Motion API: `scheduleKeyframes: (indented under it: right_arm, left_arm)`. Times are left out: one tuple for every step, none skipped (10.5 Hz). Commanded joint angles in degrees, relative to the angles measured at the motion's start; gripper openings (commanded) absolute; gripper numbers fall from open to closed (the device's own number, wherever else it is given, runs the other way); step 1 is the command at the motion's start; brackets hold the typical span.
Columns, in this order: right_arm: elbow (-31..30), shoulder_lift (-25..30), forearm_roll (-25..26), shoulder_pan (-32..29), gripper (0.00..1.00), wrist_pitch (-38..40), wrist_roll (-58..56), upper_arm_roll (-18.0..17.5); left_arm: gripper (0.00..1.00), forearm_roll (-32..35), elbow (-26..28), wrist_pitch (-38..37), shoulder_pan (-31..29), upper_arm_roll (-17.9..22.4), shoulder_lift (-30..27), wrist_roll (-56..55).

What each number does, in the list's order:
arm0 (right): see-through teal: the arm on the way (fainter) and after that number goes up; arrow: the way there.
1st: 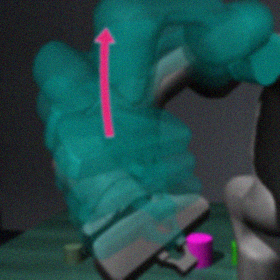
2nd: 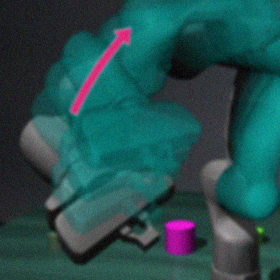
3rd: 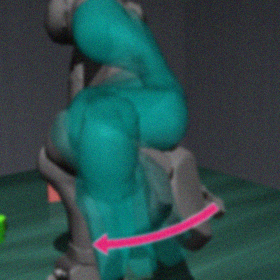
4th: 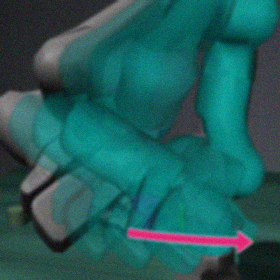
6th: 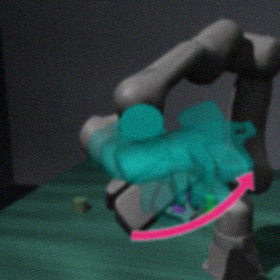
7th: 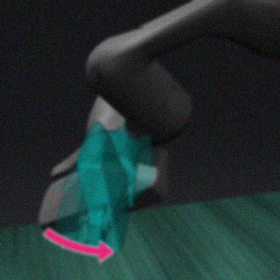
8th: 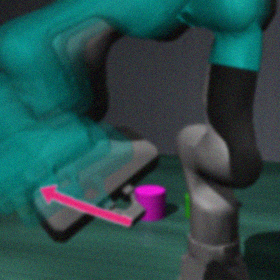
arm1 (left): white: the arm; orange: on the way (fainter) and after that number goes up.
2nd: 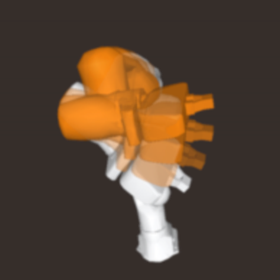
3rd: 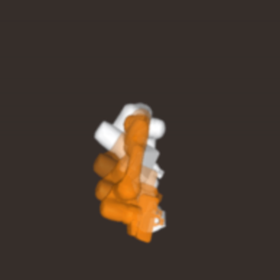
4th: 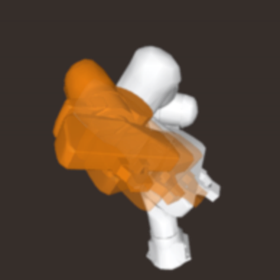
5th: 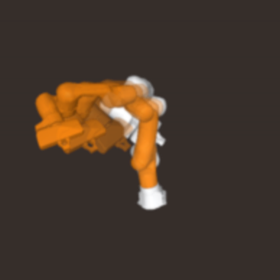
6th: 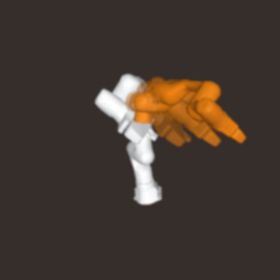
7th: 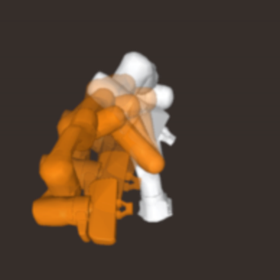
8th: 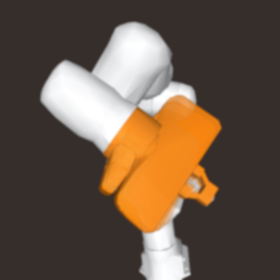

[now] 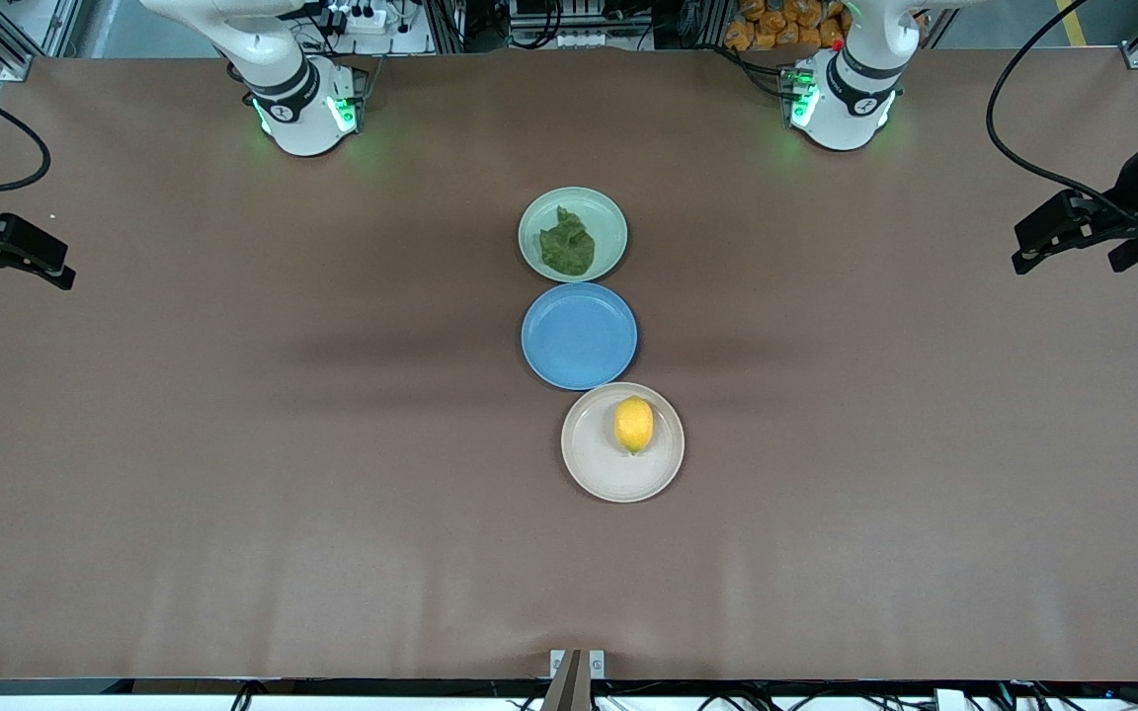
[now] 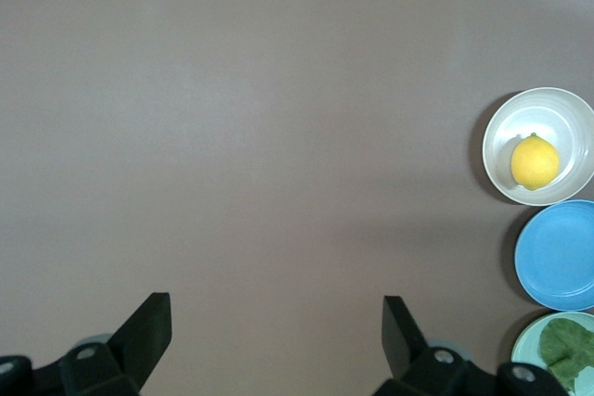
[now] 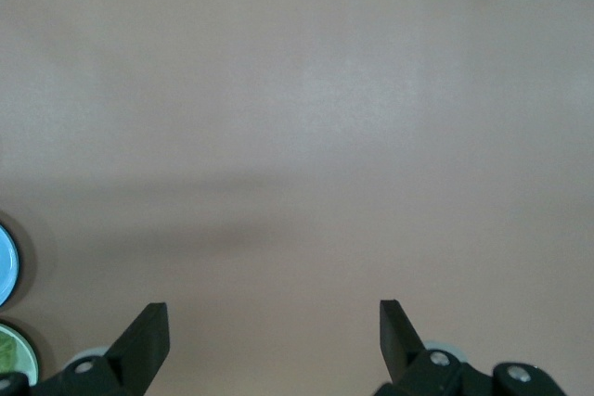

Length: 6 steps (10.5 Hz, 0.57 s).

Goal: Pick lemon and lettuce from plates
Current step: 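Move the left gripper from rest toward the cream plate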

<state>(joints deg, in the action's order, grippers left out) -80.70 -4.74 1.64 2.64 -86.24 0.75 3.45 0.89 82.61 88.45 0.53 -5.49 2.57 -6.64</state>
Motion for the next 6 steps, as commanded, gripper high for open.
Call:
scheduleKeyframes:
  right_arm:
    - [0.9, 0.0, -0.8, -0.3, 1.00, 0.6, -0.2, -0.3]
    - [0.9, 0.0, -0.8, -0.2, 1.00, 0.7, -0.1, -0.3]
    - [0.8, -0.1, -0.7, -0.1, 1.00, 0.7, -0.1, -0.3]
    - [0.8, 0.0, -0.7, 0.0, 1.00, 1.0, -0.1, -0.3]
    - [0.8, 0.0, -0.7, 0.0, 1.00, 1.2, -0.1, -0.3]
    - [0.8, 0.0, -0.7, 0.0, 1.00, 1.3, -0.1, -0.3]
  left_arm:
    - [1.00, 1.2, 0.4, -0.7, -0.3, -0.2, -0.9, 0.8]
    - [1.00, 1.0, 0.4, -0.6, -0.3, -0.3, -0.6, 0.5]
    - [1.00, 0.3, 0.4, -0.7, 0.0, -0.4, 0.0, 0.4]
    - [1.00, 0.0, 0.4, -0.6, 0.7, -0.8, 1.5, 0.4]
    - [1.00, 0.0, 0.4, -0.5, 1.7, -1.4, 3.8, 0.2]
    - [1.00, 0.0, 0.4, 1.4, 4.0, -2.2, 5.8, -0.2]
